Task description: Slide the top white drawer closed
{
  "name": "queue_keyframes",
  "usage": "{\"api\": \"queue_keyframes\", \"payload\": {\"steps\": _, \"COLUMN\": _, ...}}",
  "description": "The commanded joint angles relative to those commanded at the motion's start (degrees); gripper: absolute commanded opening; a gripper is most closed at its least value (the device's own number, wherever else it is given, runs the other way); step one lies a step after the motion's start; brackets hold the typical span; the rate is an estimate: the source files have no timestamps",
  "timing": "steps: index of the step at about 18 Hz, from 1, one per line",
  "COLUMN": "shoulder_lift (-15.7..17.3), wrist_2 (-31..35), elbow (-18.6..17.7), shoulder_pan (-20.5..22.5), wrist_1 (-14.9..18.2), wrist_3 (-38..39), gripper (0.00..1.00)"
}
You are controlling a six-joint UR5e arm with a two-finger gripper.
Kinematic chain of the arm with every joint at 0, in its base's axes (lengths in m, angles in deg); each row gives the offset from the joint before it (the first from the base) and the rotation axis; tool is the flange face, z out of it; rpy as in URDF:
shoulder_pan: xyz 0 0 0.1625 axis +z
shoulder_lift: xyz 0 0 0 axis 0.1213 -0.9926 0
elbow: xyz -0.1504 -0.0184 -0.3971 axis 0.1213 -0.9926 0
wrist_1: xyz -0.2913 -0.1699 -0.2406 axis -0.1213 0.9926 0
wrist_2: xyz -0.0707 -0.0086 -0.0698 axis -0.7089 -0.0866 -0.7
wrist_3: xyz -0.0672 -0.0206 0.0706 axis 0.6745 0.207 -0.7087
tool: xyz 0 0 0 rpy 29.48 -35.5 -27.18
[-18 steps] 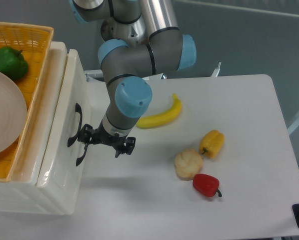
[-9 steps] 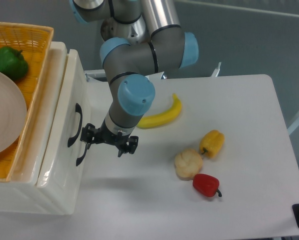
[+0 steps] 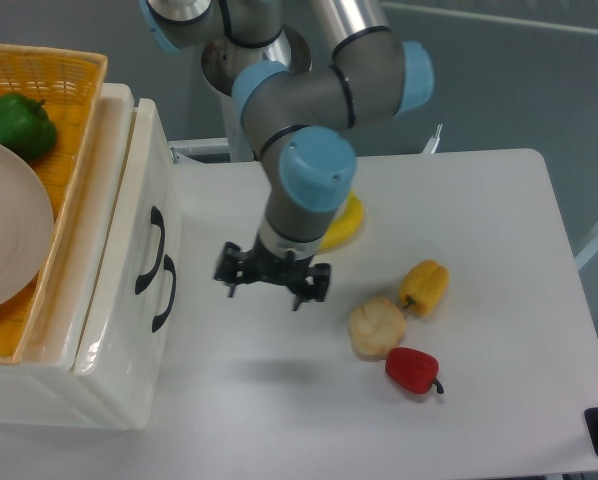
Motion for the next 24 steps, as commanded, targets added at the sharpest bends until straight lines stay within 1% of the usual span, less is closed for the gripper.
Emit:
{"api": "queue_keyframes", "payload": {"steps": 2, "shoulder_lift": -0.17, "wrist_2": 1.92, "elbow": 0.79, "shoulder_pan": 1.67, "wrist_1": 0.09, "wrist_3": -3.94, "gripper": 1.0}}
{"api": "queue_keyframes", "payload": {"steps": 4, "shoulder_lift": 0.0, "wrist_2": 6.58, "elbow": 0.71, "shoulder_pan": 3.34, "wrist_1": 0.35, "wrist_3": -9.13, "gripper": 1.0}}
{"api": "queue_keyframes", "payload": {"steps": 5, "shoulder_lift": 0.09, "wrist_2": 7.82, "elbow": 0.79, "shoulder_pan": 3.7, "wrist_1": 0.44, "wrist_3": -11.33, "gripper": 1.0}}
{"api": "queue_keyframes", "payload": {"steps": 8, "shoulder_lift": 3.16, "wrist_2": 8.0, "elbow": 0.71, "shoulder_pan": 8.43, "wrist_1": 1.4, "wrist_3": -19.31, "gripper": 1.0}}
{"api": "queue_keyframes", "payload": {"steps": 11, "shoulder_lift": 4.04, "wrist_2": 8.27, "elbow": 0.62, "shoulder_pan": 13.62, "wrist_1": 2.46, "wrist_3": -30.04, "gripper": 1.0}}
{"api": "queue_keyframes", "payload": {"steps": 12, "shoulder_lift": 4.83, "wrist_2": 9.49, "elbow": 0.1, "shoulder_pan": 15.2, "wrist_1": 2.55, "wrist_3": -33.2, "gripper": 1.0}}
{"api": "queue_keyframes", "payload": {"steps": 13, "shoulder_lift": 5.36, "wrist_2": 12.02, "elbow": -0.26, "shoulder_pan": 16.52, "wrist_1": 2.55, "wrist_3": -36.37, "gripper": 1.0}}
{"api": "queue_keyframes", "payload": {"steps": 15, "shoulder_lift": 5.45, "wrist_2": 15.9, "elbow": -0.35, "shoulder_pan": 18.11, "wrist_1": 2.81, "wrist_3": -41.3, "gripper": 1.0}}
{"api": "queue_keyframes", "payload": {"steps": 21, "shoulder_lift": 7.91, "wrist_2": 15.21, "elbow": -0.43, "shoulder_pan": 23.03, "wrist_1": 2.99, "wrist_3": -45.44, "gripper": 1.0}}
{"api": "queue_keyframes", "payload": {"steps": 24, "shoulder_lift": 8.26, "wrist_2": 14.77, "elbow": -0.44, "shoulder_pan": 24.18, "wrist_1": 4.57, "wrist_3": -47.64, "gripper": 1.0}}
